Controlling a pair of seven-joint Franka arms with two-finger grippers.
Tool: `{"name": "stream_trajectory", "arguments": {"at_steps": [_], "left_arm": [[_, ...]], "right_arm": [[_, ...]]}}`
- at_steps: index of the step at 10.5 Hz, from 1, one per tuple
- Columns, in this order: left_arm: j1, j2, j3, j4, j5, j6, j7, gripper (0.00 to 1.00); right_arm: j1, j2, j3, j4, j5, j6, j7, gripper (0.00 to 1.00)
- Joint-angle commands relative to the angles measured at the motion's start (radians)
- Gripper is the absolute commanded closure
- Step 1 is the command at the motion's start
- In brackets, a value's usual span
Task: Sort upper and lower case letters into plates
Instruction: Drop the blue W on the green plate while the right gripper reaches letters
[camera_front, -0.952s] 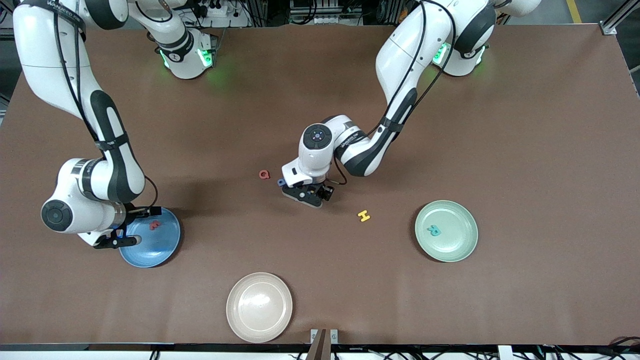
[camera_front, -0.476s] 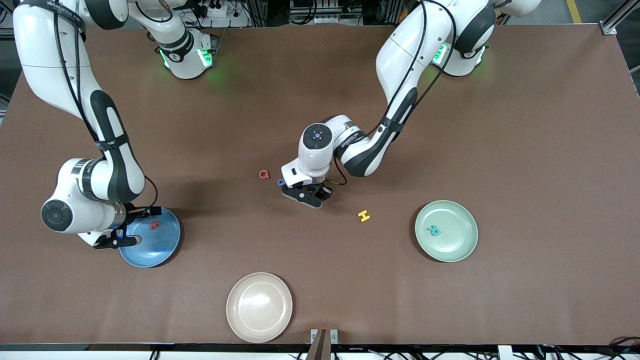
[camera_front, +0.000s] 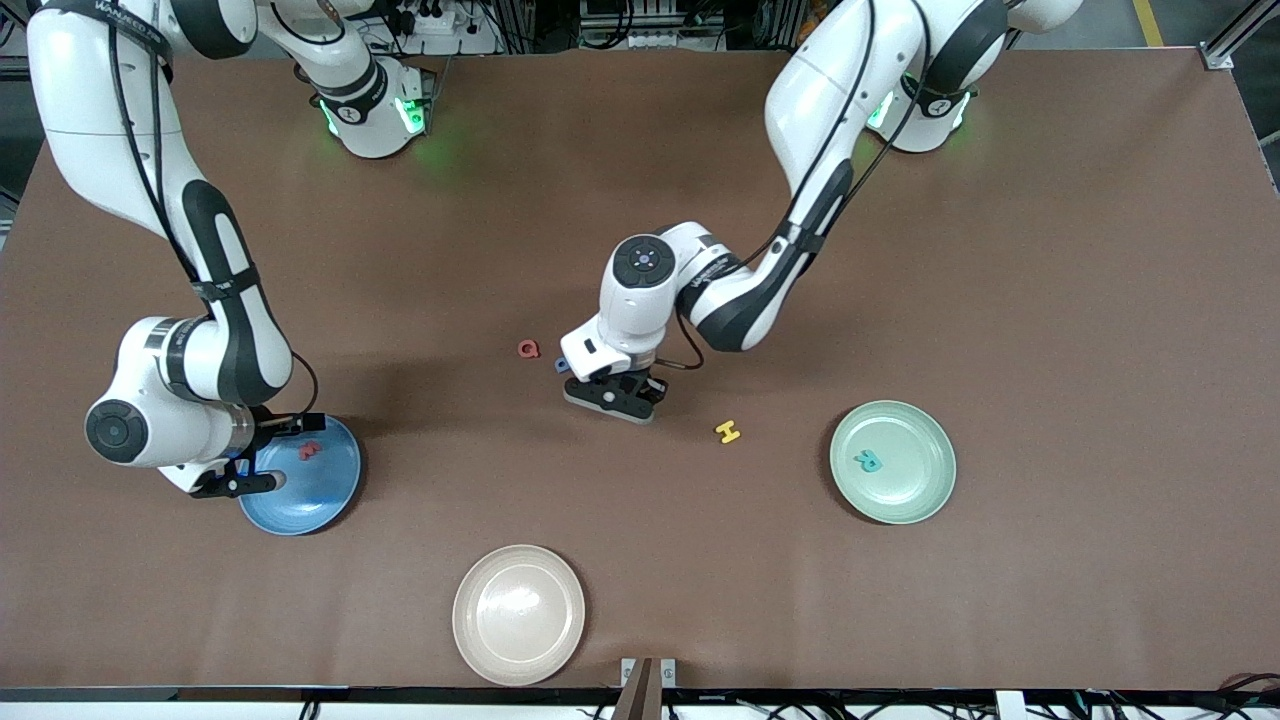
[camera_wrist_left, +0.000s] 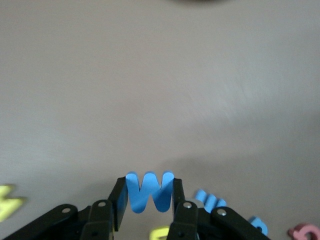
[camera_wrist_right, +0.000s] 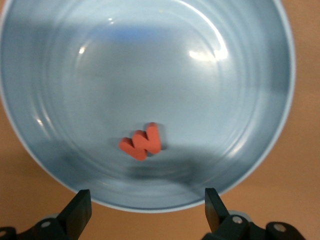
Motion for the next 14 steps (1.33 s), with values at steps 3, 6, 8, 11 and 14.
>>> {"name": "stream_trajectory", "arguments": {"at_steps": [3,6,8,11,14], "left_arm": [[0.229,-0.278,-0.011,-0.214,-0.002,-0.146,0.000,1.00],[0.396,-0.326,-0.013,-0.319,-0.004,-0.146,0.037,1.00],[0.472,-0.303,-0.013,-0.333,-0.004,-0.146,0.039,1.00],[0.538,-0.248,-0.013,-0.333,-0.002,-0.143,0.042,1.00],[0.562,-0.233,-0.011,-0.330,0.009,-0.143,0.043,0.61]], "right_arm": [[0.106,-0.057,0.094,0.007,0.005,-0.047,-0.035,0.00],[0.270,-0.054,0.140,0.047,0.006,-0.035,0.072,0.00],[0.411,-0.038,0.139,0.059,-0.003,-0.032,0.326,0.00],[0.510,-0.009,0.139,0.048,-0.014,0.060,0.330,0.00],[0.573,-0.005,0.139,0.018,-0.043,0.170,0.202,0.00]]}}
